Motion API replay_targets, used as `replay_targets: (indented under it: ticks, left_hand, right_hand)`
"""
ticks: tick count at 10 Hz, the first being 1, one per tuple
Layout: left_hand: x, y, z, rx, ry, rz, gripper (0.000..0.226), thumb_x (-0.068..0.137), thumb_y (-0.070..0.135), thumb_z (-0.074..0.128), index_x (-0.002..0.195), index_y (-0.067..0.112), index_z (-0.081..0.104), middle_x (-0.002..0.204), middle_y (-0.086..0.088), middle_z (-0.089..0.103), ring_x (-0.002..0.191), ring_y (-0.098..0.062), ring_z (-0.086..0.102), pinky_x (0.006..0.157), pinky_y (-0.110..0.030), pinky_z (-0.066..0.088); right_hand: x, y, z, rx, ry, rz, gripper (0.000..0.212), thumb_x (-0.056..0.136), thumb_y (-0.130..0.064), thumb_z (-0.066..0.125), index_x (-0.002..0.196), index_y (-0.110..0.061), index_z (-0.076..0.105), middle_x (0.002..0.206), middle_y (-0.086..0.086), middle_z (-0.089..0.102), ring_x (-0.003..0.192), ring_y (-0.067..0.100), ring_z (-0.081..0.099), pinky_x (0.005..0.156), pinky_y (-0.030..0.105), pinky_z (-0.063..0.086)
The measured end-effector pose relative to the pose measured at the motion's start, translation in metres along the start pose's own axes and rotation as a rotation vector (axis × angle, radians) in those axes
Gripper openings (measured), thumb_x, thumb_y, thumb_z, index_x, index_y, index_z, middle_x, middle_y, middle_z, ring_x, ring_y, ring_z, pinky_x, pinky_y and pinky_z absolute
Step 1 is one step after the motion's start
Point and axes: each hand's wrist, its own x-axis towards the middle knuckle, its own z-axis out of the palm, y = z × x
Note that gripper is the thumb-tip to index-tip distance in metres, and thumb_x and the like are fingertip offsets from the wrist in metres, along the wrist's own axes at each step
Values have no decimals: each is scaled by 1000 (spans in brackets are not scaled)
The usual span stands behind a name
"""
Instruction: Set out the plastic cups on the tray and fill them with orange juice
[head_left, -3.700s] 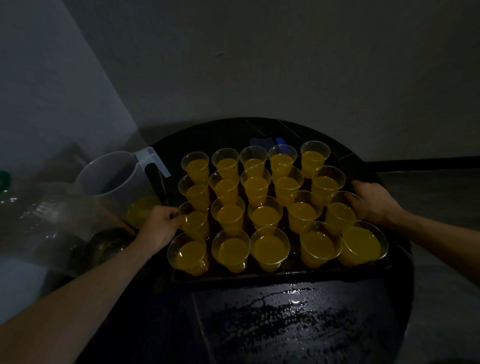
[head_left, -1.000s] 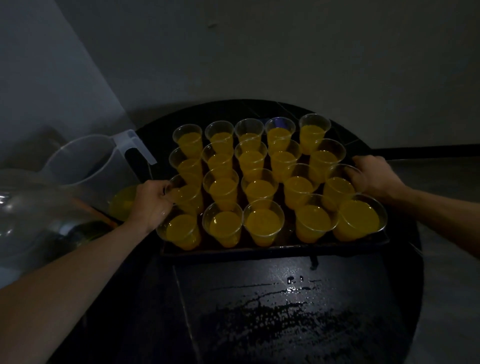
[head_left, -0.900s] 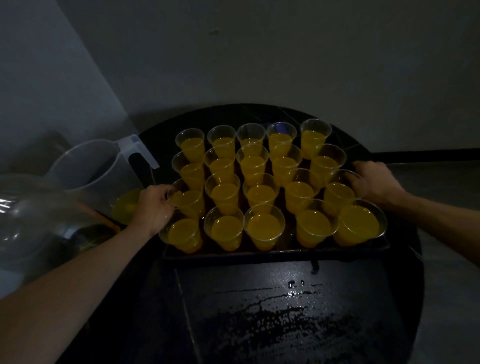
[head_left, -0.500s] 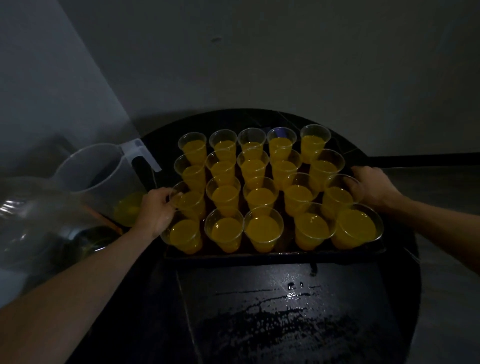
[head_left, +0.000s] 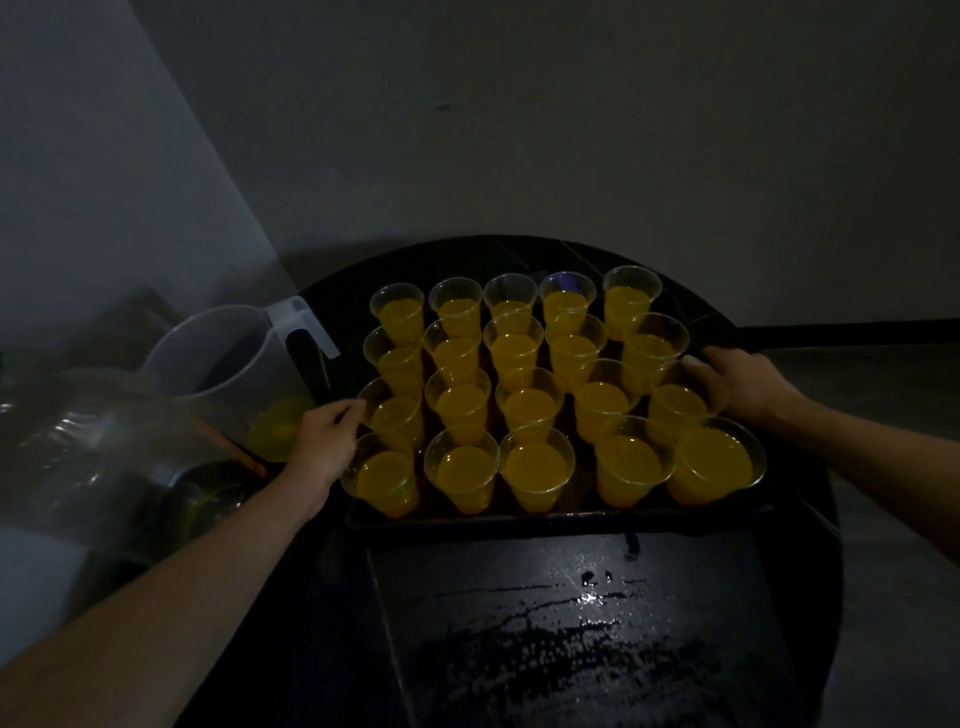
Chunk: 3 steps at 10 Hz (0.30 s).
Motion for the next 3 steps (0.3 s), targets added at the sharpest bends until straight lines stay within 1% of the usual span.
replay_targets:
  ticks: [1, 2, 3]
  left_hand:
    - [-11, 1, -3, -81, -10, -119, 33, 108, 36, 44, 98, 22, 72, 100, -7, 75, 101, -25, 69, 93, -44, 53]
    - [-20, 6, -6, -121, -43, -133, 43, 110, 41, 37, 108, 18, 74, 99, -4, 78, 102, -21, 70, 101, -46, 49]
    - [-30, 14, -11, -190, -71, -184, 53, 111, 43, 28, 115, 13, 71, 105, -9, 77, 105, -24, 70, 101, -44, 49]
  right_hand:
    - [-5, -5, -2, -2, -9, 49, 45, 105, -45, 33, 99, -8, 60, 89, 11, 65, 77, 17, 60, 66, 31, 42]
    - [-11, -12, -7, -53, -34, 123, 47, 105, -50, 29, 115, -13, 56, 98, 9, 62, 77, 22, 61, 62, 34, 51]
    - [-22, -22, -19, 19, -69, 238, 48, 105, -49, 28, 134, -17, 48, 114, 15, 60, 80, 30, 65, 52, 33, 53]
